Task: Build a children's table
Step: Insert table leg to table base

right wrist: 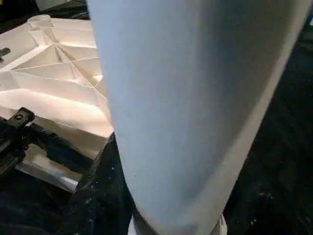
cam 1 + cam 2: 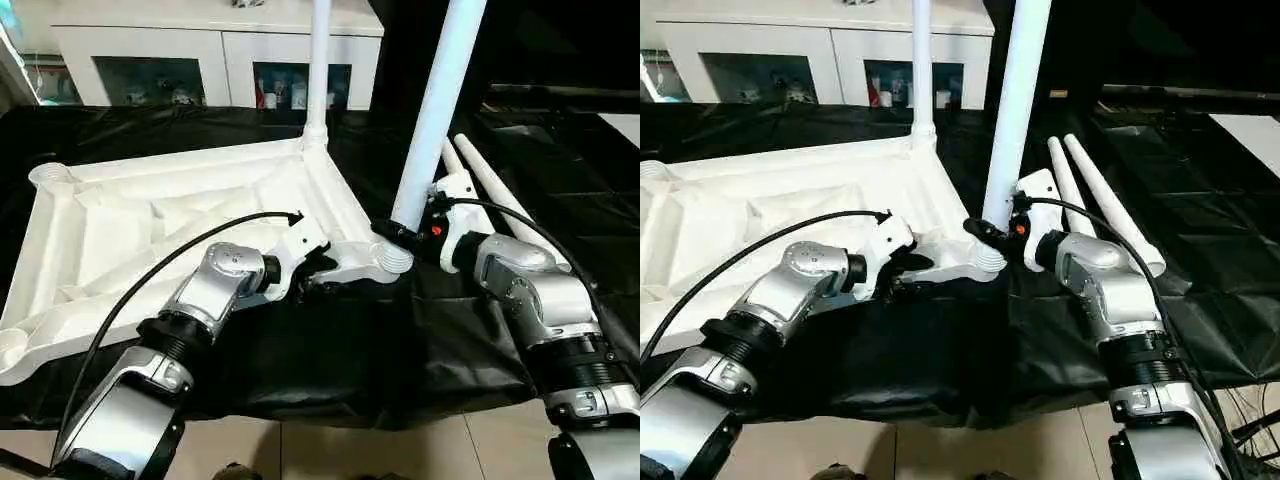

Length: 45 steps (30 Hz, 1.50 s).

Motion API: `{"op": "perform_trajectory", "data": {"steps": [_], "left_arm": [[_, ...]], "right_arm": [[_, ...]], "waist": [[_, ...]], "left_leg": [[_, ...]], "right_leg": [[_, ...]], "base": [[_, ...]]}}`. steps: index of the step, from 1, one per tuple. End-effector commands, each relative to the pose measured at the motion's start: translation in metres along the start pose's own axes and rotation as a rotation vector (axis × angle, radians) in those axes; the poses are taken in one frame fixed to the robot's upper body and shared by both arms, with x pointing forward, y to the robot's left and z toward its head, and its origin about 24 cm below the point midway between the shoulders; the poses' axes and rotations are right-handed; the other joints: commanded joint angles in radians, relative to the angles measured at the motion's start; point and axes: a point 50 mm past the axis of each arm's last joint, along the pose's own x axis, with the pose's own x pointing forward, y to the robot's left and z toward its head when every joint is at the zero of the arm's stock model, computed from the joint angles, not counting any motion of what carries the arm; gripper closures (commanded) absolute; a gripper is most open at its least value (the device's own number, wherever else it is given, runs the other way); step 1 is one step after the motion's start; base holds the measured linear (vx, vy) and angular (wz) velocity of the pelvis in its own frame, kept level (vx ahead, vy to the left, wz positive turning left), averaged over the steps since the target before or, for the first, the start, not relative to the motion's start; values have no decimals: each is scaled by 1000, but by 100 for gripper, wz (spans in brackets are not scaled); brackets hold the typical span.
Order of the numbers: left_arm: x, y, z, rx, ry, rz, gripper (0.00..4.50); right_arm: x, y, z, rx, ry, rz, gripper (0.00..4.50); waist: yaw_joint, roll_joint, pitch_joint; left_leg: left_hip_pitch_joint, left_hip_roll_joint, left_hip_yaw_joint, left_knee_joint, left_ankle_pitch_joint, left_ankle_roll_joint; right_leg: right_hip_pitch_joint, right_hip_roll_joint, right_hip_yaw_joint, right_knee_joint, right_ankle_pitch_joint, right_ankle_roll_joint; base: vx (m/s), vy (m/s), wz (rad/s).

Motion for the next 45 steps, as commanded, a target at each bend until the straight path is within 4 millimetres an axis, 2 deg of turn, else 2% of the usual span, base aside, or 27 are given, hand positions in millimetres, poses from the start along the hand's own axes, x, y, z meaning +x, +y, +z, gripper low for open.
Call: {"op": "perform_trajectory", "data": {"steps": [1,3,8,9,12,14,17,19,21,22,23,27,29,30,31,33,34,35,36,37,38,39,41,42,43,44,45], "left_arm": [[0,4,6,12,7,14,217],[0,4,6,7,8,15,252],[3,6,6,1,12,24,270],[3,6,6,0,13,26,300],[5,6,6,3,20,25,310],[7,6,5,13,36,21,340],[9,6,4,20,55,13,350],[10,6,2,32,74,8,389],[10,7,1,36,85,8,391],[10,7,-1,38,94,1,391],[9,7,-1,40,98,-2,408],[5,5,-9,57,124,-67,435],[2,3,-13,56,133,-105,441],[-2,2,-16,57,142,-132,450],[-5,1,-19,61,147,-152,450],[-14,-1,-26,68,161,-189,450],[-19,-1,-30,79,171,-177,450],[-20,0,-30,80,172,-175,450],[-30,0,-37,87,180,-151,450],[-36,-1,-40,86,185,-143,450],[-41,-2,-43,85,188,-143,450],[-44,-3,-44,85,191,-145,450],[-47,-5,-45,89,188,-146,450],[-50,-7,-46,91,180,-139,450],[-50,-7,-46,91,180,-139,450],[-50,-7,-45,90,172,-133,450],[-50,-8,-44,92,165,-127,450]], "right_arm": [[-1,0,6,-28,-22,-3,263],[-1,0,6,-28,-22,-3,263],[-1,0,6,-29,-23,-3,263],[-1,0,6,-28,-24,-3,263],[-2,0,6,-29,-24,-3,263],[-2,0,6,-29,-25,-3,263],[-2,0,6,-29,-26,-2,263],[-2,0,6,-29,-27,-2,263],[-2,0,6,-28,-28,-3,263],[-2,0,6,-28,-29,-3,263],[-2,0,6,-28,-29,-4,263],[-3,1,5,-28,-29,1,263],[-3,2,5,-27,-28,7,263],[-4,3,4,-26,-27,17,263],[-4,4,4,-25,-26,27,263],[-5,7,3,-19,-28,59,263],[-6,11,1,-10,-29,83,263],[-7,11,1,-9,-29,85,263],[-9,17,-3,3,-23,130,263],[-10,21,-5,10,-19,160,263],[-11,24,-7,17,-17,184,263],[-12,26,-8,22,-16,199,263],[-13,28,-8,32,-16,221,263],[-14,30,-10,35,-10,238,263],[-14,30,-10,35,-10,238,263],[-14,30,-10,37,-7,240,263],[-13,30,-11,39,-4,238,263]], "waist": [[3,8,-94],[2,7,-94],[3,8,-93],[3,7,-94],[4,8,-94],[4,8,-94],[6,8,-94],[6,8,-94],[6,11,-94],[6,9,-94],[6,9,-93],[6,9,-94],[5,15,-94],[4,12,-95],[4,17,-95],[4,17,-96],[2,20,-95],[2,21,-94],[2,22,-92],[1,19,-88],[1,22,-89],[-4,23,-85],[-12,23,-76],[-17,18,-73],[-20,20,-73],[-23,16,-72],[-25,17,-72]], "left_leg": [[12,12,0,-69,-188,25],[13,12,0,-69,-192,25],[13,10,0,-68,-200,24],[12,10,0,-68,-199,25],[13,10,1,-67,-194,28],[13,9,0,-68,-195,30],[12,9,0,-68,-195,30],[12,10,0,-68,-196,30],[13,8,0,-68,-201,31],[14,9,0,-69,-206,30],[13,9,-1,-69,-207,30],[11,9,-2,-69,-205,29],[12,10,-3,-70,-202,28],[11,10,-2,-69,-199,29],[13,13,-3,-70,-202,29],[11,15,-4,-72,-198,34],[13,15,-3,-72,-205,36],[15,15,-2,-72,-214,37],[18,15,-2,-74,-238,30],[16,17,-3,-76,-260,26],[18,19,-5,-78,-270,20],[17,19,-7,-82,-290,13],[29,14,-5,-85,-353,2],[36,13,-7,-84,-388,-6],[39,11,-10,-84,-394,-7],[40,10,-9,-84,-395,-6],[41,10,-11,-85,-392,-7]], "right_leg": [[81,-47,44,-66,-198,-195],[80,-46,44,-67,-196,-197],[81,-47,44,-70,-209,-194],[82,-47,43,-69,-207,-194],[81,-46,43,-69,-195,-199],[81,-45,43,-70,-201,-196],[82,-46,43,-70,-201,-197],[83,-47,43,-70,-199,-198],[82,-46,42,-73,-209,-193],[82,-47,42,-73,-213,-194],[82,-47,42,-74,-216,-193],[84,-49,42,-74,-231,-186],[83,-49,42,-71,-215,-193],[83,-49,43,-70,-197,-201],[84,-50,43,-68,-182,-211],[86,-50,44,-63,-160,-218],[83,-48,43,-63,-164,-222],[82,-48,43,-66,-177,-219],[79,-49,43,-70,-220,-210],[79,-50,43,-75,-265,-194],[81,-52,43,-74,-286,-186],[80,-51,42,-79,-330,-169],[68,-47,38,-95,-441,-138],[67,-49,34,-104,-515,-117],[67,-52,32,-111,-564,-94],[65,-50,30,-116,-583,-82],[64,-51,30,-118,-593,-74]], "base": [[0,0,0],[0,0,0],[0,0,0],[0,0,0],[0,0,0],[0,0,0],[0,0,0],[0,0,0],[0,0,0],[0,0,0],[0,0,0],[0,0,0],[0,0,0],[0,0,0],[0,0,0],[0,0,0],[0,0,0],[0,0,0],[0,0,0],[0,0,0],[0,0,0],[0,0,0],[0,0,0],[0,0,0],[0,0,0],[0,0,0],[0,0,0]]}}
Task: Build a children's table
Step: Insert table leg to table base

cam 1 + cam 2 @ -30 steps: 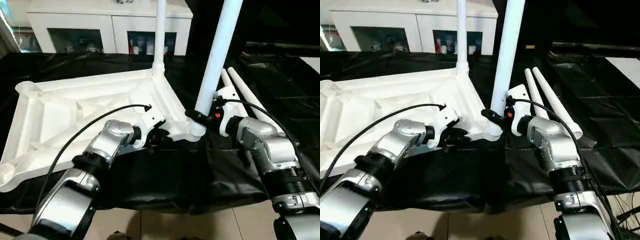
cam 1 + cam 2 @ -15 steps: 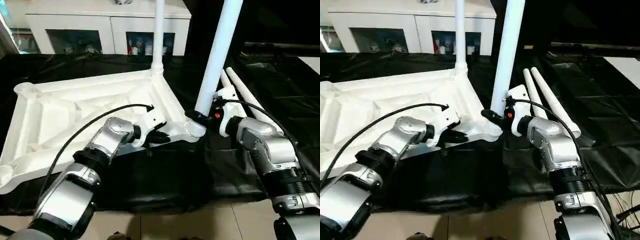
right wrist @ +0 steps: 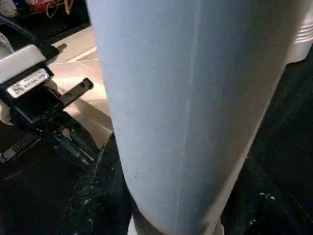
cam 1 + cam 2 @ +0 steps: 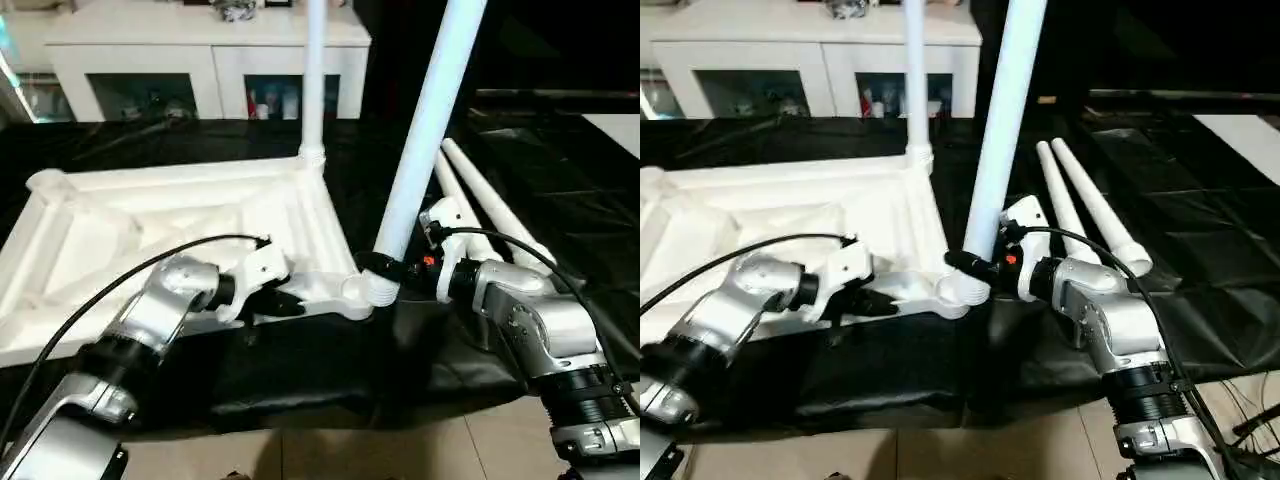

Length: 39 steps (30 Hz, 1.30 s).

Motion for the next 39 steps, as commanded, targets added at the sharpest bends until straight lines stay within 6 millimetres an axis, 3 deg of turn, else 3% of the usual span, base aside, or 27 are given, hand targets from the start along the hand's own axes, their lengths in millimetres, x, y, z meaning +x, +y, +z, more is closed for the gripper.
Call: {"op": "perform_trajectory", "data": {"steps": [1,5,13,18,19,28,35,39], "left_arm": [[1,-4,-7,-15,37,2,450],[1,-5,-3,-16,22,9,450],[3,-7,2,-9,10,6,450],[3,-7,2,-12,12,7,450],[2,-7,2,-12,13,6,450],[2,-6,2,-12,18,8,450],[2,-4,2,-12,22,10,450],[1,-4,2,-12,24,13,450]], "right_arm": [[-1,1,6,-19,-10,7,263],[2,-1,5,-14,-9,-10,263],[16,1,6,-22,32,48,263],[20,2,1,-33,98,84,263],[21,2,1,-32,108,89,263],[27,-6,-1,-39,142,72,263],[33,-11,-1,14,110,69,264],[34,-13,-4,47,89,69,264]], "waist": [[-2,-1,-63],[-6,-3,-66],[-3,-5,-72],[0,-6,-72],[-1,-11,-72],[-3,-8,-70],[-5,-7,-71],[-6,-8,-69]], "left_leg": [[12,8,-10,-77,-389,-6],[9,9,-10,-78,-368,0],[4,13,-5,-79,-318,8],[2,14,-2,-80,-291,11],[1,14,-2,-81,-286,11],[5,14,-3,-81,-307,4],[4,15,-3,-82,-310,3],[6,13,-4,-81,-334,2]], "right_leg": [[42,-50,29,-112,-598,-73],[41,-51,31,-109,-582,-72],[45,-48,41,-89,-448,-131],[49,-49,44,-85,-415,-142],[50,-49,44,-85,-412,-141],[46,-51,43,-91,-465,-125],[47,-50,44,-86,-433,-145],[45,-52,41,-94,-487,-129]], "base": [[0,0,0],[0,0,0],[0,0,0],[0,0,0],[0,0,0],[0,0,0],[0,0,0],[0,0,0]]}}
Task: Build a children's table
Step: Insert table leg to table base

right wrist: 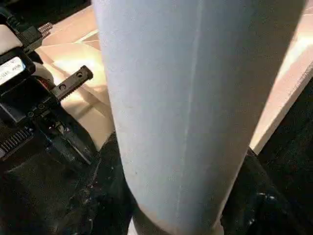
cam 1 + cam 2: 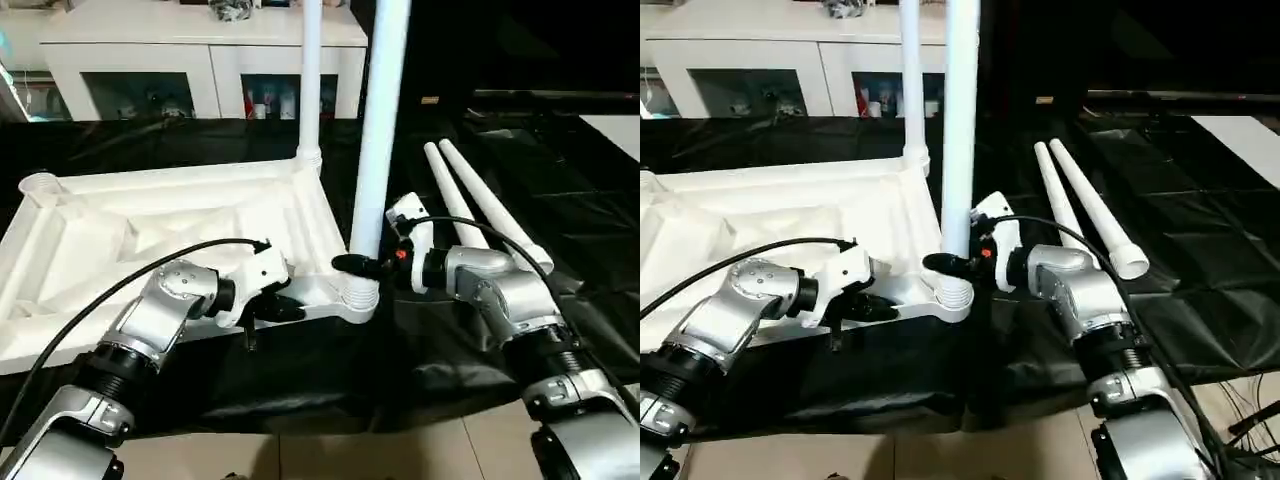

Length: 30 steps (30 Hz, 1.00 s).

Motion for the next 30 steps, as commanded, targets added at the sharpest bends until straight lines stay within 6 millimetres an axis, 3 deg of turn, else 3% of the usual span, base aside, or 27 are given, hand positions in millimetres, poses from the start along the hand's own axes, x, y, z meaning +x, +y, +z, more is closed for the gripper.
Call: {"op": "perform_trajectory", "data": {"steps": [1,8,11,13,14,15,16,17,18,19,20,21,24,25,26,30], "left_arm": [[1,1,-2,1,27,11,450],[0,1,-2,-1,26,17,450],[0,1,-2,-3,26,18,450],[-1,2,-2,-4,28,21,450],[-1,3,-2,-4,28,23,450],[-1,3,-2,-5,29,24,450],[-1,3,-2,-6,29,24,450],[-1,4,-2,-6,30,25,450],[-1,4,-2,-6,30,24,450],[-1,4,-2,-6,31,24,450],[-1,5,-2,-5,31,24,450],[-1,5,-2,-5,31,24,450],[-1,5,-1,-4,34,18,450],[0,5,-1,-3,35,17,450],[0,5,-1,-2,37,14,450],[1,6,0,3,43,7,450]], "right_arm": [[-2,-4,-2,23,-13,-20,264],[-9,-7,-19,79,-50,-45,264],[-11,-7,-24,87,-60,-53,264],[-12,-4,-33,89,-90,-69,264],[-13,-2,-36,87,-101,-76,264],[-14,-1,-39,87,-121,-93,264],[-14,-1,-41,87,-133,-104,264],[-15,0,-43,94,-155,-117,264],[-15,1,-45,96,-167,-125,264],[-15,3,-47,95,-177,-129,264],[-14,6,-49,91,-187,-128,264],[-14,6,-49,91,-187,-128,264],[-14,10,-53,78,-196,-139,264],[-14,11,-54,72,-194,-144,264],[-13,13,-55,53,-176,-140,264],[-9,19,-57,-19,-97,-120,264]], "waist": [[0,-1,-67],[1,3,-69],[1,8,-68],[3,20,-68],[2,16,-68],[3,21,-69],[1,17,-67],[2,31,-67],[-2,26,-66],[-1,27,-66],[-1,34,-65],[-3,31,-66],[-2,41,-67],[-2,40,-69],[-1,46,-68],[-4,44,-62]], "left_leg": [[8,15,-5,-77,-333,3],[7,15,-5,-78,-335,2],[8,15,-6,-79,-348,0],[9,15,-8,-80,-357,-4],[9,14,-7,-80,-364,-4],[10,14,-8,-81,-371,-5],[11,14,-8,-82,-386,-5],[14,14,-11,-83,-397,-9],[14,13,-10,-83,-415,-8],[16,12,-12,-83,-424,-8],[17,11,-12,-83,-430,-8],[17,11,-12,-84,-434,-5],[17,12,-12,-86,-421,-2],[15,12,-13,-87,-415,-2],[16,12,-13,-88,-417,-2],[15,11,-12,-91,-426,-1]], "right_leg": [[45,-51,41,-91,-491,-126],[45,-50,41,-90,-464,-133],[45,-49,41,-90,-457,-141],[45,-49,40,-91,-458,-141],[45,-49,40,-92,-454,-140],[46,-50,40,-92,-458,-139],[44,-48,38,-95,-471,-136],[45,-49,37,-94,-475,-138],[43,-47,36,-100,-482,-134],[44,-47,34,-101,-499,-131],[44,-47,33,-102,-508,-129],[45,-47,31,-105,-518,-123],[46,-47,33,-107,-497,-128],[49,-47,33,-103,-479,-134],[48,-46,33,-103,-473,-137],[48,-44,34,-103,-472,-139]], "base": [[0,0,0],[0,0,0],[0,0,0],[0,0,0],[0,0,0],[0,0,0],[0,0,0],[0,0,0],[0,0,0],[0,0,0],[0,0,0],[0,0,0],[0,0,0],[0,0,0],[0,0,0],[0,0,0]]}}
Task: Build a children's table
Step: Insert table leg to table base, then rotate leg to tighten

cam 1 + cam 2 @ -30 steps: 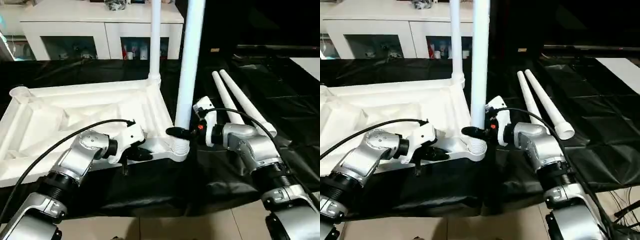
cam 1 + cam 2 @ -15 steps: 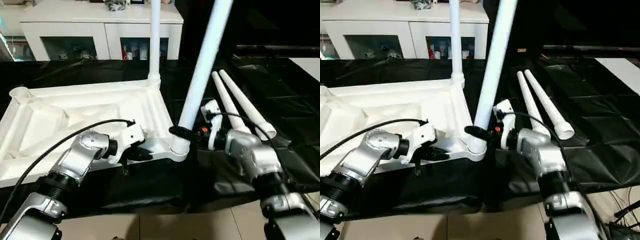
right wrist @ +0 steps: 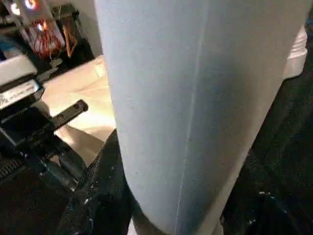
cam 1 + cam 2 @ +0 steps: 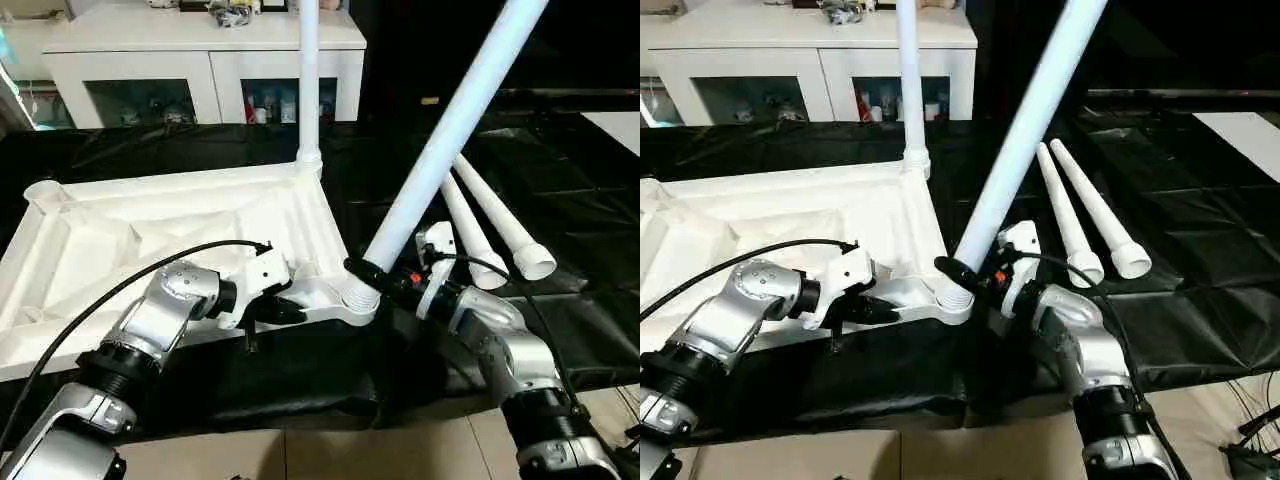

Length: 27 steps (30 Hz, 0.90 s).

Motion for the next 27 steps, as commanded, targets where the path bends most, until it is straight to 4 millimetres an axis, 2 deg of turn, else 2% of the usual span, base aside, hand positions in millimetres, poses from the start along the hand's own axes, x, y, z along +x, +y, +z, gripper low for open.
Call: {"op": "perform_trajectory", "data": {"steps": [1,2,4,5,6,7,8,9,11,14,17,19,21,24,26,27], "left_arm": [[-2,5,3,18,28,29,450],[-2,5,3,18,28,29,450],[-1,6,3,20,28,29,450],[-1,6,4,20,26,30,450],[0,6,5,20,24,30,450],[0,6,5,20,21,31,450],[0,6,6,19,19,33,450],[1,6,6,17,16,37,450],[2,6,6,14,14,41,450],[2,6,5,12,12,43,450],[3,6,5,11,8,46,450],[4,6,6,10,4,48,450],[5,6,6,7,-4,53,450],[5,8,8,7,-13,58,450],[5,8,9,7,-16,61,450],[5,9,10,5,-22,67,450]], "right_arm": [[-3,3,-24,-8,160,1,264],[-3,3,-24,-8,160,1,264],[-1,5,-26,-49,224,28,264],[-1,7,-27,-61,248,46,264],[0,9,-28,-71,270,63,264],[0,11,-28,-72,280,74,264],[0,12,-29,-71,290,83,264],[1,13,-29,-66,310,96,264],[1,14,-30,-64,332,104,264],[3,11,-30,-47,338,85,264],[7,4,-27,-19,330,36,264],[7,2,-26,-10,328,30,264],[6,1,-27,-3,336,27,264],[2,0,-30,10,350,25,264],[1,0,-31,15,352,23,264],[0,0,-34,18,356,18,264]], "waist": [[-3,16,-57],[-4,17,-56],[-7,10,-53],[-7,11,-53],[-8,7,-52],[-9,9,-52],[-11,0,-52],[-9,-2,-54],[-10,0,-54],[-11,-2,-55],[-16,-5,-55],[-20,-4,-53],[-26,-4,-50],[-31,-2,-49],[-34,1,-49],[-35,5,-48]], "left_leg": [[9,10,-11,-84,-434,0],[10,10,-11,-83,-440,0],[12,8,-12,-82,-451,2],[13,8,-13,-81,-451,2],[14,8,-13,-81,-450,4],[15,8,-13,-81,-454,5],[13,8,-12,-80,-453,7],[13,8,-13,-81,-443,8],[14,11,-14,-82,-446,9],[12,13,-14,-85,-453,7],[13,12,-15,-85,-469,4],[17,10,-16,-83,-484,2],[22,9,-17,-80,-505,0],[25,9,-21,-81,-533,-1],[29,11,-23,-84,-551,-2],[34,15,-25,-87,-573,-4]], "right_leg": [[39,-45,36,-95,-497,-130],[38,-45,35,-97,-512,-124],[35,-46,31,-106,-572,-99],[34,-47,30,-107,-581,-95],[33,-47,30,-109,-597,-85],[30,-47,30,-112,-605,-81],[30,-46,29,-113,-610,-77],[31,-49,30,-110,-615,-74],[28,-48,31,-111,-606,-75],[30,-48,32,-108,-581,-83],[29,-50,30,-111,-601,-81],[26,-50,25,-118,-632,-71],[23,-50,17,-129,-679,-46],[23,-49,7,-139,-696,-28],[23,-51,4,-142,-690,-29],[24,-51,1,-144,-676,-35]], "base": [[0,0,0],[0,0,0],[0,0,0],[0,0,0],[0,0,0],[0,0,0],[0,0,0],[0,0,0],[0,0,0],[0,0,0],[0,0,0],[0,0,0],[0,0,0],[0,0,0],[0,0,0],[0,0,0]]}}
